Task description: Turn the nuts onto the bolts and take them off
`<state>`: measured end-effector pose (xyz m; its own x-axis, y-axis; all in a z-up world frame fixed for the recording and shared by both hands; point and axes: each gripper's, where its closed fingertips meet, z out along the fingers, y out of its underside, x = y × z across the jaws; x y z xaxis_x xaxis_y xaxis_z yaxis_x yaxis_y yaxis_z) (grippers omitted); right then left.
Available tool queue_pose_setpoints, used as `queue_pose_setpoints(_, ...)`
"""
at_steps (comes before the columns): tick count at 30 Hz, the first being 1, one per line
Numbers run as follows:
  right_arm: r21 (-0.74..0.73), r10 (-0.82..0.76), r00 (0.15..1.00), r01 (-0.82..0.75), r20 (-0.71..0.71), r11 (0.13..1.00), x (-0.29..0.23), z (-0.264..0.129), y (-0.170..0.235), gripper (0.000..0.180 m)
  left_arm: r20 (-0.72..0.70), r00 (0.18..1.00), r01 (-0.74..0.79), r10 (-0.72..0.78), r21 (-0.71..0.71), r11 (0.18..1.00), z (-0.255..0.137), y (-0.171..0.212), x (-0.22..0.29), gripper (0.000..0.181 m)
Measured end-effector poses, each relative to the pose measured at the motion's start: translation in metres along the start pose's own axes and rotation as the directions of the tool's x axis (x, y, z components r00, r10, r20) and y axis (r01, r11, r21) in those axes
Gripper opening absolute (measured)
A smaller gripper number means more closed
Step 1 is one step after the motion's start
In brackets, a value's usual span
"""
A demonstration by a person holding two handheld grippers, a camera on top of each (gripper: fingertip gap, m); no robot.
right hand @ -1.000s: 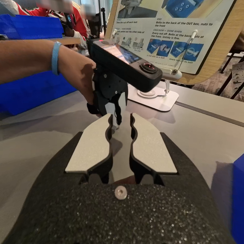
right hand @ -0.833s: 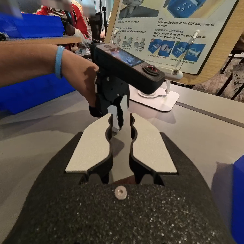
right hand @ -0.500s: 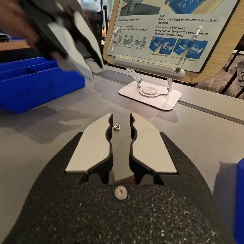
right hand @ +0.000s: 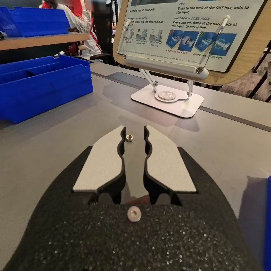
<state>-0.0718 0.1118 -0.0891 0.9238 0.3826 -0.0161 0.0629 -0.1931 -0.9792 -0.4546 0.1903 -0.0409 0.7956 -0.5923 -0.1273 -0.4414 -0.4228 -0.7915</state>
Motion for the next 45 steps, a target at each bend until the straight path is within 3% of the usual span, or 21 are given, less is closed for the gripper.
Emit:
queue_pose_setpoints(4,0.005,0.012,1.0,-0.012,0.01,1.0,-0.001,-0.001,-0.001,0.023,-0.068,0.996,0.051,-0.059,-0.107,0.993,0.016,0.002,-0.015,0.046)
queue_pose_setpoints(12,-0.027,-0.046,0.998,0.047,0.043,0.999,-0.012,0.003,0.0,0.023,-0.231,0.973,-0.076,-0.026,-0.418,0.905,0.083,-0.021,-0.051,0.05)
queue_pose_setpoints(16,-0.055,-0.087,0.994,0.091,0.07,0.994,-0.021,0.005,0.006,0.024,-0.263,0.965,-0.153,0.003,-0.553,0.819,0.114,-0.003,-0.071,0.049)
queue_pose_setpoints(20,-0.069,-0.093,0.992,0.099,0.091,0.993,-0.027,0.008,0.009,0.023,-0.282,0.957,-0.143,-0.063,-0.652,0.745,0.145,0.025,-0.08,0.048)
queue_pose_setpoints(29,-0.088,-0.062,0.987,0.075,0.146,0.993,-0.036,0.01,0.01,0.023,-0.38,0.905,-0.17,-0.19,-0.734,0.658,0.166,0.049,-0.054,0.049)
queue_pose_setpoints(31,-0.094,-0.066,0.986,0.081,0.151,0.992,-0.037,0.01,0.011,0.023,-0.35,0.921,-0.165,-0.168,-0.745,0.647,0.17,0.05,-0.057,0.045)
queue_pose_setpoints(34,-0.092,-0.086,0.985,0.101,0.15,0.991,-0.038,0.009,0.012,0.023,-0.325,0.935,-0.176,-0.14,-0.77,0.614,0.17,0.053,-0.059,0.025)
queue_pose_setpoints(38,-0.098,-0.117,0.982,0.132,0.148,0.986,-0.04,0.008,0.013,0.023,-0.278,0.96,-0.216,-0.025,-0.797,0.565,0.168,0.062,-0.063,0.031)
queue_pose_setpoints(45,-0.088,-0.13,0.978,0.145,0.163,0.985,-0.047,0.006,0.012,0.022,-0.279,0.956,-0.282,0.086,-0.806,0.52,0.169,0.07,-0.061,0.014)
